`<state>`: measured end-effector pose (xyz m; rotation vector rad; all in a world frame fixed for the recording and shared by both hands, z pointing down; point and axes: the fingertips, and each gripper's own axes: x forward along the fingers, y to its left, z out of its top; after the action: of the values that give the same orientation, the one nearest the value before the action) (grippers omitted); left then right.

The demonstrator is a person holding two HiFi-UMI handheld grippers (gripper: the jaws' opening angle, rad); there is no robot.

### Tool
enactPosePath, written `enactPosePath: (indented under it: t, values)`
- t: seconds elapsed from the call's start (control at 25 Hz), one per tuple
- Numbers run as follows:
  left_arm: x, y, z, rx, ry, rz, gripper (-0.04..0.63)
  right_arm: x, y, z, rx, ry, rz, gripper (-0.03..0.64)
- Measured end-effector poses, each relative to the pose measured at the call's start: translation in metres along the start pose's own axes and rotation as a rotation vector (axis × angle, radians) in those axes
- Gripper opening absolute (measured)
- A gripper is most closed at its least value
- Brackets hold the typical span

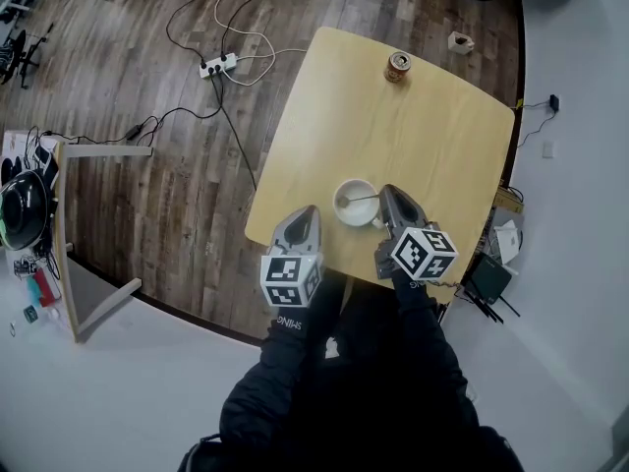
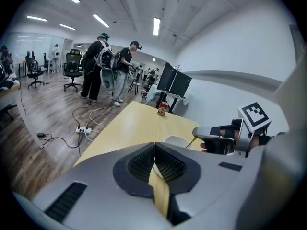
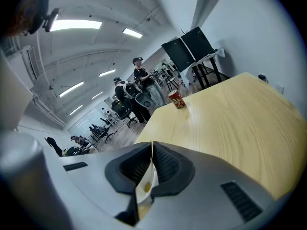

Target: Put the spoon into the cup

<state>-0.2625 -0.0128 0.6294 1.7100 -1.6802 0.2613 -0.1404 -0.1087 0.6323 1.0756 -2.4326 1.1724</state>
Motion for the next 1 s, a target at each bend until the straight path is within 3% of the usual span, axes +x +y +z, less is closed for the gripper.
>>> enactPosePath:
  t: [0.12, 0.16, 0.24, 0.52, 0.72, 0.84, 1.0]
  values:
    - [-0.002, -0.002, 0.006, 0.004, -0.008, -0.003, 0.034, -0.002, 0.002, 0.0, 0.024, 0.013, 0.017, 0.041]
    - [-0.003, -0.003, 0.009, 0.006, -0.012, -0.004, 0.032, -0.004, 0.001, 0.0, 0.034, 0.017, 0.018, 0.092]
    - [-0.006, -0.007, 0.017, 0.007, -0.024, -0.005, 0.032, -0.01, 0.0, 0.003, 0.05, 0.018, 0.017, 0.129]
    - [-0.028, -0.028, 0.066, 0.013, -0.108, -0.021, 0.034, -0.051, 0.01, 0.037, 0.029, -0.037, -0.016, 0.143]
    - [-0.054, -0.05, 0.101, 0.032, -0.161, -0.04, 0.032, -0.084, 0.046, 0.083, -0.106, -0.109, -0.031, 0.097]
    - [-0.068, -0.068, 0.123, 0.065, -0.192, -0.062, 0.032, -0.104, 0.077, 0.11, -0.242, -0.143, -0.043, 0.04]
    - [-0.089, -0.095, 0.158, 0.109, -0.26, -0.096, 0.034, -0.129, 0.118, 0.138, -0.417, -0.172, -0.057, 0.021]
